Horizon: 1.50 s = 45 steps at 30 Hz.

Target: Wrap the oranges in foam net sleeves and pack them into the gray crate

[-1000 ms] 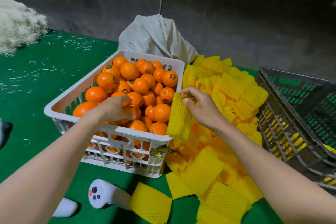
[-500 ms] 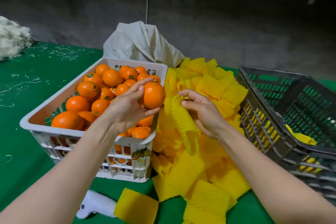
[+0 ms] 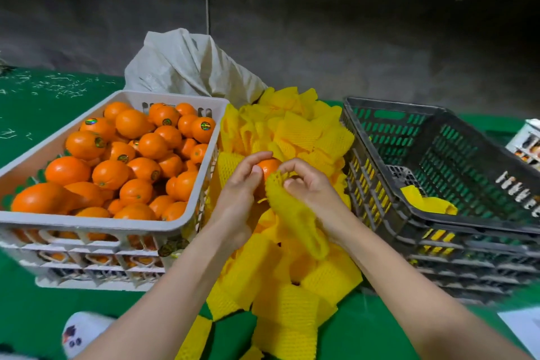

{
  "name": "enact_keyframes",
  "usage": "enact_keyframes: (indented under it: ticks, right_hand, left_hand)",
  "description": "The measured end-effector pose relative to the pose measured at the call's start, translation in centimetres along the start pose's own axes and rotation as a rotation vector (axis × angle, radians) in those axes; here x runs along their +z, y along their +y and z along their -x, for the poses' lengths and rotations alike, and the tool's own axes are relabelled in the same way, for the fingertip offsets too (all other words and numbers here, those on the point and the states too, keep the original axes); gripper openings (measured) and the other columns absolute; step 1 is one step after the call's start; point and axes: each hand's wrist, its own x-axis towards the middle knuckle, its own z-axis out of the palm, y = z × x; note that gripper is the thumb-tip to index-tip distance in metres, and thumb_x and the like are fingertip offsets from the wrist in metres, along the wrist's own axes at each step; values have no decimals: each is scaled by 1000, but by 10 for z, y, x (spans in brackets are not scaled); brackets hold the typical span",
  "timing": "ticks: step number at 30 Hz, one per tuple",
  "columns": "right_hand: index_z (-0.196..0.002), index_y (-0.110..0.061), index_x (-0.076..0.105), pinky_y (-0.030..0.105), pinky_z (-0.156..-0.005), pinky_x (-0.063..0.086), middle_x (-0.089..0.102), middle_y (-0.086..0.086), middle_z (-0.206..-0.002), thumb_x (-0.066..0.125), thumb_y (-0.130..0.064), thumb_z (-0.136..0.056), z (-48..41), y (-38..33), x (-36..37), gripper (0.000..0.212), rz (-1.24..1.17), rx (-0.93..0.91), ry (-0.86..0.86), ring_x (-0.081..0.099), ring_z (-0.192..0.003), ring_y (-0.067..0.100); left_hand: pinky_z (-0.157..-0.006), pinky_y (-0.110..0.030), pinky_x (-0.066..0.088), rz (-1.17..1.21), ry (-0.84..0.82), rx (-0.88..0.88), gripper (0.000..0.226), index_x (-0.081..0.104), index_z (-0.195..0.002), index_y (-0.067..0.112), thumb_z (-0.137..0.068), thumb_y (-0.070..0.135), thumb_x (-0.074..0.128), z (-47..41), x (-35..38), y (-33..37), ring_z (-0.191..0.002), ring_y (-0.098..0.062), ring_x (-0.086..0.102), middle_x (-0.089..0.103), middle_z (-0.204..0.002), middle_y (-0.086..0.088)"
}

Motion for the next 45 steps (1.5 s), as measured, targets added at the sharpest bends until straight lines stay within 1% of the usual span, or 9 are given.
enact_keyframes:
  ticks: [11,15,18,23,25,28,38,42,45]
  right_hand:
    - [-90,-23,45,35,-60,34,47,-9,-70,41,-5,-96,10,23,-18,19,243,-65,385,47,-60,-6]
    - [-88,-24,44,33,-60,32,46,-10,-68,39,-21,-92,21,25,-8,7,156,-110,458,46,-61,-4]
    - [-90,-16,43,31,-60,30,41,-13,-67,41,-33,-87,24,31,-1,18,186,-172,512,41,-60,0]
    - [-81,-16,44,30,-57,30,37,-11,-61,45,-29,-91,17,28,-9,16,216,-293,518,41,-56,-3]
    - [-76,-20,42,25,-56,30,37,-11,-62,46,-26,-93,8,23,-18,19,148,-290,528,39,-56,-2]
    - [-70,-17,43,19,-56,30,37,-6,-62,48,-16,-97,-7,17,-30,27,61,-224,481,34,-57,1]
    - [-79,-8,53,33,-69,35,49,7,-75,43,-12,-97,-8,46,-26,21,-197,24,202,44,-74,17]
    - [-103,-6,62,29,-86,45,63,4,-101,41,2,-97,-1,52,-41,23,10,-4,39,58,-98,14]
    - [-99,-15,66,28,-73,51,68,0,-96,41,-19,-98,2,49,-39,26,-381,285,31,63,-86,11]
  left_hand:
    - [-93,-36,52,118,-191,-129,55,49,-133,34,-79,31,60,3,17,-20,-114,-15,61,63,-126,3]
    - [-89,-39,51,212,-9,-99,70,47,-134,6,-71,31,64,2,30,-28,-99,-23,65,68,-108,-10]
    - [-92,-39,50,348,26,-115,53,54,-128,14,-82,39,53,2,41,-29,-105,-25,64,68,-113,-11]
    - [-43,-12,47,276,106,-170,28,63,-86,27,-100,33,40,-4,44,-30,-51,2,64,68,-55,10]
    - [-54,-19,54,269,114,-218,27,65,-86,24,-98,36,44,-8,46,-29,-60,-5,69,72,-65,4]
    - [-84,-36,52,366,51,-297,38,68,-101,14,-89,45,49,-11,46,-25,-91,-21,69,74,-96,-9]
    - [-92,-44,47,362,7,-380,68,62,-115,3,-82,60,47,-15,43,-29,-96,-28,65,69,-105,-16]
    - [-71,-39,54,301,83,-465,57,65,-102,6,-89,58,45,-17,34,-37,-73,-27,71,73,-85,-14]
    - [-67,-37,53,182,151,-477,50,64,-99,15,-87,61,48,-22,37,-38,-66,-25,69,73,-76,-9]
